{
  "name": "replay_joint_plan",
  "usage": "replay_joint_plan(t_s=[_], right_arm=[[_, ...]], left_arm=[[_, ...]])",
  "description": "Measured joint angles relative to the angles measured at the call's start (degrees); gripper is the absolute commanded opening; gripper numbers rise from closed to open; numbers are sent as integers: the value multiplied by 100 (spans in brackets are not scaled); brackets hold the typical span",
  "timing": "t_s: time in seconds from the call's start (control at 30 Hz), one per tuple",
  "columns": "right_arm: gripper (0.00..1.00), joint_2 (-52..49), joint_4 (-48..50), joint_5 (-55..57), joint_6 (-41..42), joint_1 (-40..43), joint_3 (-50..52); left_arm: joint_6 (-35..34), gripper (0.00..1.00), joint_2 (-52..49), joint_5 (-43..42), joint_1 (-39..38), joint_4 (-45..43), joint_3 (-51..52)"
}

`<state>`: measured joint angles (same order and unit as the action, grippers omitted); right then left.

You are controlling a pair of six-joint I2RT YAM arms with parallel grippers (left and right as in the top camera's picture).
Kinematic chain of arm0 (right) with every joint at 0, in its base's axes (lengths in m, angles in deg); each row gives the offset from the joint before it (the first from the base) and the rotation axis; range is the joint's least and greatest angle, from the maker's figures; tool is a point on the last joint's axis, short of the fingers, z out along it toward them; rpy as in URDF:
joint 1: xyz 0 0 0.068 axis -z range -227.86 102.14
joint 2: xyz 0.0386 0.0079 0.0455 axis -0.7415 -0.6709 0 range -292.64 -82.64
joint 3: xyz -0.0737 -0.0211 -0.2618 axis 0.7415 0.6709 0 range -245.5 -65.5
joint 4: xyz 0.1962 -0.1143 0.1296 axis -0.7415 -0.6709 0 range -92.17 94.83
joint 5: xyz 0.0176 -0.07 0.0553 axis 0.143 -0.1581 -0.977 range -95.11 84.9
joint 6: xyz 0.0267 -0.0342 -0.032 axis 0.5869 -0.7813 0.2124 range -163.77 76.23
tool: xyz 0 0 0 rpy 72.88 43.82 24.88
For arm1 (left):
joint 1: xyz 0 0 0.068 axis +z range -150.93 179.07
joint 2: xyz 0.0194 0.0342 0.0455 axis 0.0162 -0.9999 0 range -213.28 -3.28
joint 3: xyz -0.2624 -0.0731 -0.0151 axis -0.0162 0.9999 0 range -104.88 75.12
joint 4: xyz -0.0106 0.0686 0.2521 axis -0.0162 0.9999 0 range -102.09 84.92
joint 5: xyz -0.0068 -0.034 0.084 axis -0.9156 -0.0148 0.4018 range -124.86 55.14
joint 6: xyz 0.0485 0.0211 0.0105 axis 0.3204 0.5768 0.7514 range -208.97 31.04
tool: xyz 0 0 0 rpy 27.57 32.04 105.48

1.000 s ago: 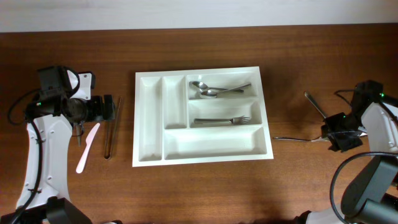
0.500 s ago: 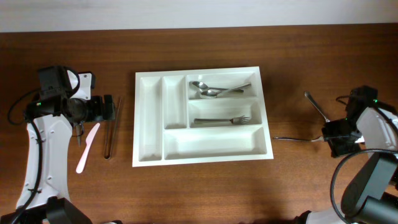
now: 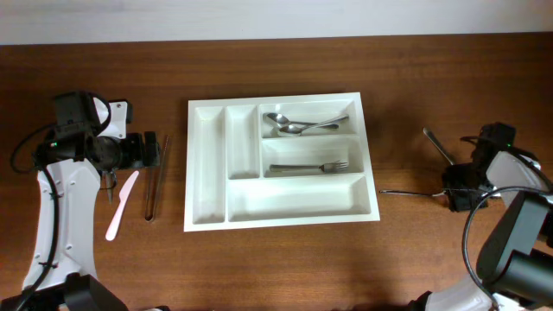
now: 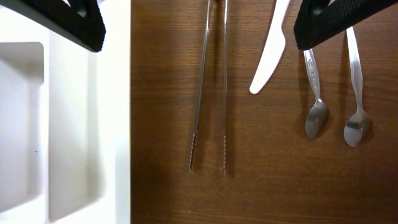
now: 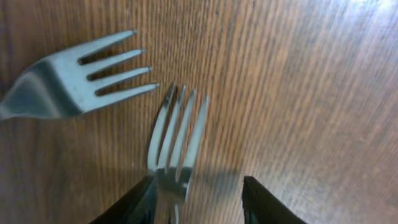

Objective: Pack container
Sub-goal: 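Return the right gripper to the remaining fork and grasp it, then place the second fork in the middle-right compartment and release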

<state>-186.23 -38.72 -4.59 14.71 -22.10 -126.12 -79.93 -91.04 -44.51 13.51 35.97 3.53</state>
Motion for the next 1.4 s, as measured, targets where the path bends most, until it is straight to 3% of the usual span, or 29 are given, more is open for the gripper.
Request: replay_joint_plan(t_s=[0.17, 0.6, 1.0, 1.17, 1.4], right_arm=[[4, -116, 35, -35, 15, 0, -9], [4, 63, -348, -214, -702, -2, -17], [4, 3099, -1123, -308, -1338, -273, -820], [4, 3418, -1095, -315, -702, -933, -796], [4, 2396, 46, -474, 695, -1969, -474]], left_arm=[[0, 99, 0, 2, 0, 0, 0], [0, 99, 0, 2, 0, 0, 0], [0, 99, 0, 0, 0, -2, 0], [0, 99, 0, 0, 0, 0, 0], [0, 99, 0, 0, 0, -2, 0]])
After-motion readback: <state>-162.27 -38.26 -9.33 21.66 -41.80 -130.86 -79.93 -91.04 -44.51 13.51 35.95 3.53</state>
